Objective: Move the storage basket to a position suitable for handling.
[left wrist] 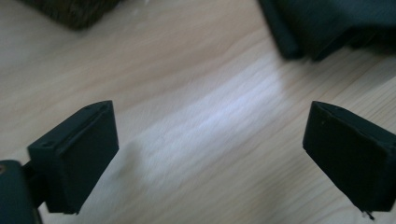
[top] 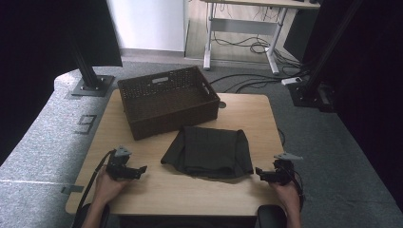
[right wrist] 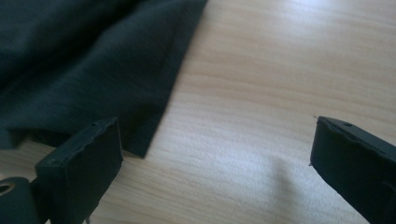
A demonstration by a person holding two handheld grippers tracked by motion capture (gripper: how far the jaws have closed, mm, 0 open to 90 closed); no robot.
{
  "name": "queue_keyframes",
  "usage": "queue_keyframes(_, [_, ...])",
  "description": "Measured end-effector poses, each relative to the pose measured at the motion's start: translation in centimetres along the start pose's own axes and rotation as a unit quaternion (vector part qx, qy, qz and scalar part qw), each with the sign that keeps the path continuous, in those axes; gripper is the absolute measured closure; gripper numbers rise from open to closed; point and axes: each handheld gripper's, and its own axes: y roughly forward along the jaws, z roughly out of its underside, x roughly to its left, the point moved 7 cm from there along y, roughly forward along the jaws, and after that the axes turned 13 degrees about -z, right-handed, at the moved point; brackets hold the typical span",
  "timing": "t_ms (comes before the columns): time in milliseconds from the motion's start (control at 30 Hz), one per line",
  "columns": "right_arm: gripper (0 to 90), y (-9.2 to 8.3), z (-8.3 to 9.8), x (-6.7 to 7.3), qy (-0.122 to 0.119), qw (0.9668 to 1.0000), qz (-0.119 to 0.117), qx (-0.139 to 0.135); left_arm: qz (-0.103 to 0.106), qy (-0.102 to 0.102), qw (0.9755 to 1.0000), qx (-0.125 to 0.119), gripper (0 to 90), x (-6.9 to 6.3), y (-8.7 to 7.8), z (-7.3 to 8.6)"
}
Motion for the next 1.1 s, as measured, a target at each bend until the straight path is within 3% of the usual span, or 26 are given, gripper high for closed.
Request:
queue_keyframes(67, [2.5,-0.2,-0.5,0.1,-0.003,1.0,-0.004,-0.002,-0.002,0.005,1.0,-0.005,4.9,-0.2,0.1,-0.7])
queue_keyframes(233, [5.0,-0.3,-1.7,0.3,-0.012,0.9999,-0.007,0.0,0.015,0.009,0.9998,-0.013,9.4,-0.9,0.7,-2.7])
queue_keyframes(367, [7.3,-0.3,-2.5,0.5,-0.017,0.9998,-0.011,0.0,0.019,0.023,0.9994,-0.015,11.9,-1.6,1.2,-3.9])
queue_keyframes(700, [14.1,1.8,-5.0,1.7,-0.04,0.9988,-0.024,0.016,0.035,0.059,0.9973,-0.025,15.7,-4.3,3.5,-8.7])
queue_keyframes(933, [25.0,3.4,-6.4,1.6,-0.032,0.9989,-0.026,0.022,0.038,0.07,0.9965,-0.025,22.1,-5.6,5.6,-11.0])
queue_keyframes(1033, [28.6,4.0,-6.9,1.4,-0.031,0.999,-0.019,0.024,0.047,0.06,0.9967,-0.027,25.7,-5.8,6.5,-11.5])
queue_keyframes(1100, [30.8,4.3,-7.1,1.2,-0.03,0.9992,-0.013,0.025,0.054,0.04,0.9974,-0.028,28.2,-5.7,7.2,-11.7])
